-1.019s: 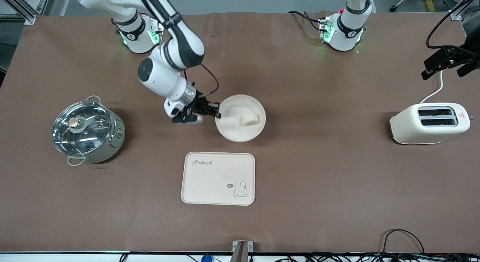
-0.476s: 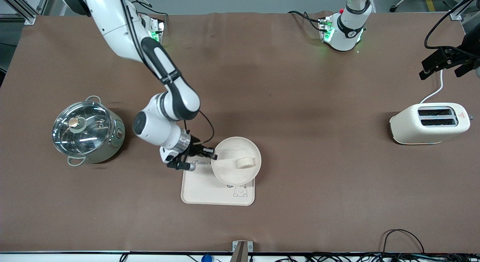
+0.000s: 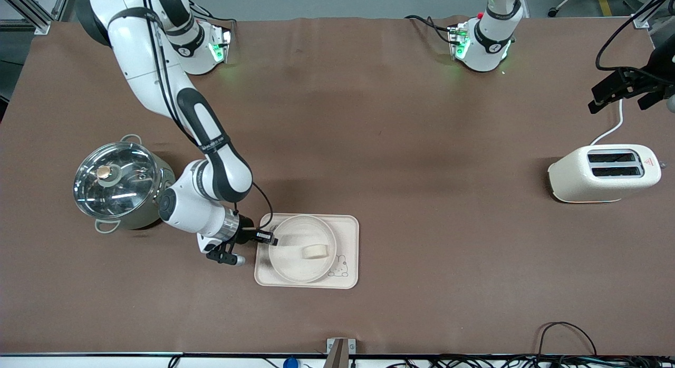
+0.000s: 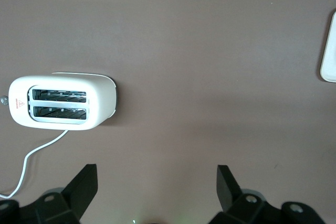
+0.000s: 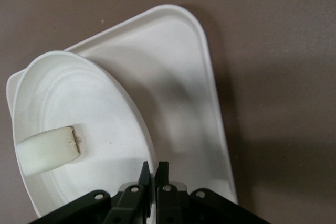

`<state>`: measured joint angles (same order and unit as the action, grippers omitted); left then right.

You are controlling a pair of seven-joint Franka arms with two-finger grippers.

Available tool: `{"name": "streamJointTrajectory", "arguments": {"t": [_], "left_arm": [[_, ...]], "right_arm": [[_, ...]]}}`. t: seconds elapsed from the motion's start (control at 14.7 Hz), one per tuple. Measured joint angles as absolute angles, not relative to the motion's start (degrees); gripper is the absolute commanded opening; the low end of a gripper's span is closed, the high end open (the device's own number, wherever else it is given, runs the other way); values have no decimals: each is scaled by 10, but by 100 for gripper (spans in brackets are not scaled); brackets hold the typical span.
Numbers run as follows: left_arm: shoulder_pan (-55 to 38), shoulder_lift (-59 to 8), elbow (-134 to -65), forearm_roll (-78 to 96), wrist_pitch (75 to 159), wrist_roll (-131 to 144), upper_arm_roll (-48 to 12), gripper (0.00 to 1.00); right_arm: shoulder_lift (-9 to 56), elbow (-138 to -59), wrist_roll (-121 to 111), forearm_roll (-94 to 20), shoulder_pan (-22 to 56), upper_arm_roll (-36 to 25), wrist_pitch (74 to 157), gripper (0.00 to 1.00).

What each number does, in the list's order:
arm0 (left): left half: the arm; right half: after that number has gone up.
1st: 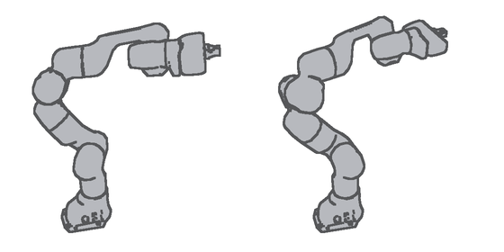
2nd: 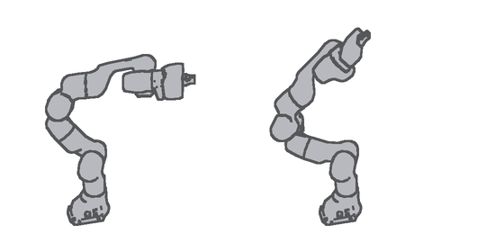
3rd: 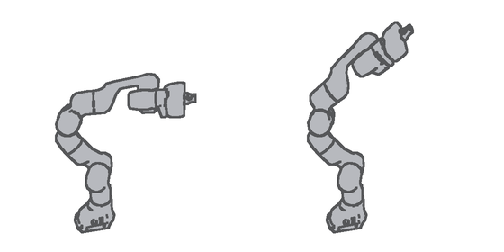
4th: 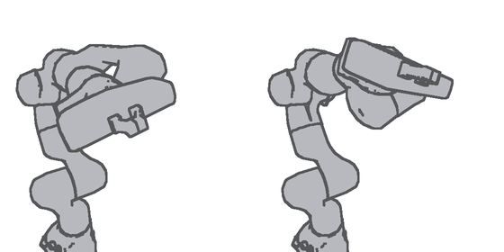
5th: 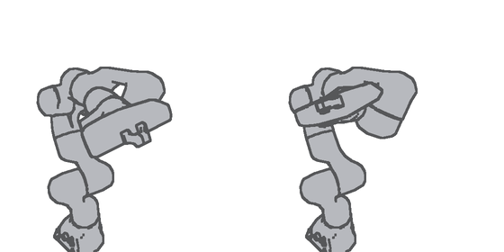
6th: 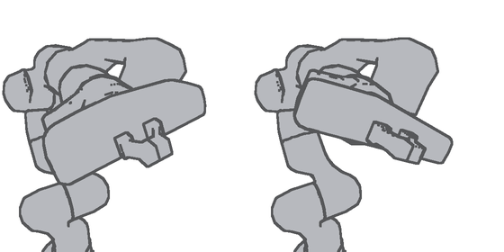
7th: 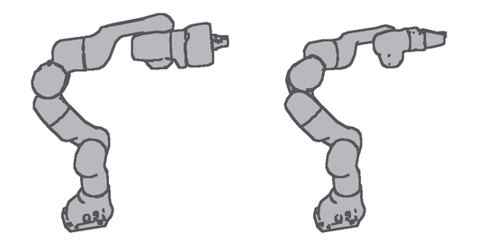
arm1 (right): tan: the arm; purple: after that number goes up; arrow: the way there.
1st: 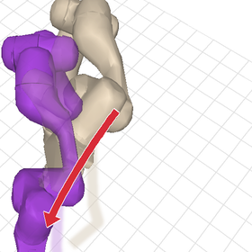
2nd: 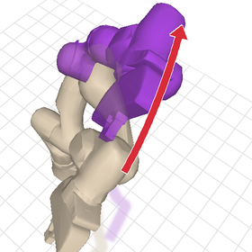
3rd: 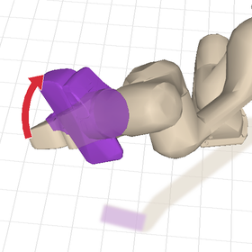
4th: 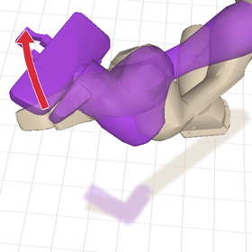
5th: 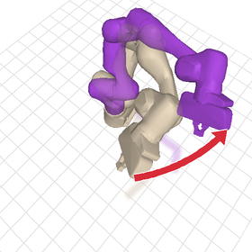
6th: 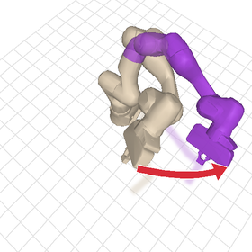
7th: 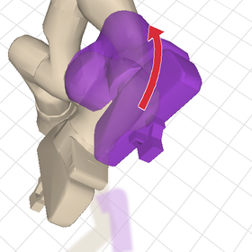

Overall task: Place bun in plate and plate on tray
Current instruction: 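Lower the plate onto the tray and open the right gripper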

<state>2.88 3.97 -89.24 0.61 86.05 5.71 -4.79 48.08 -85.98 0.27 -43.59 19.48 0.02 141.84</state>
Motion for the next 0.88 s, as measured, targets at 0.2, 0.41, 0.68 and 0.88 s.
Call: {"name": "streamJointTrajectory", "arguments": {"t": [0.2,0.41,0.68,0.88], "left_arm": [[29,37,-892,6,861,57,-48,100],[29,37,-893,6,861,57,-48,100],[29,37,-893,6,861,57,-48,100],[29,37,-893,6,861,56,-48,100]], "right_arm": [[492,-847,3,-436,196,4,1418,0],[497,-844,3,-436,198,6,1418,47],[499,-843,3,-436,198,7,1418,100],[499,-840,3,-436,198,8,1418,100]]}}
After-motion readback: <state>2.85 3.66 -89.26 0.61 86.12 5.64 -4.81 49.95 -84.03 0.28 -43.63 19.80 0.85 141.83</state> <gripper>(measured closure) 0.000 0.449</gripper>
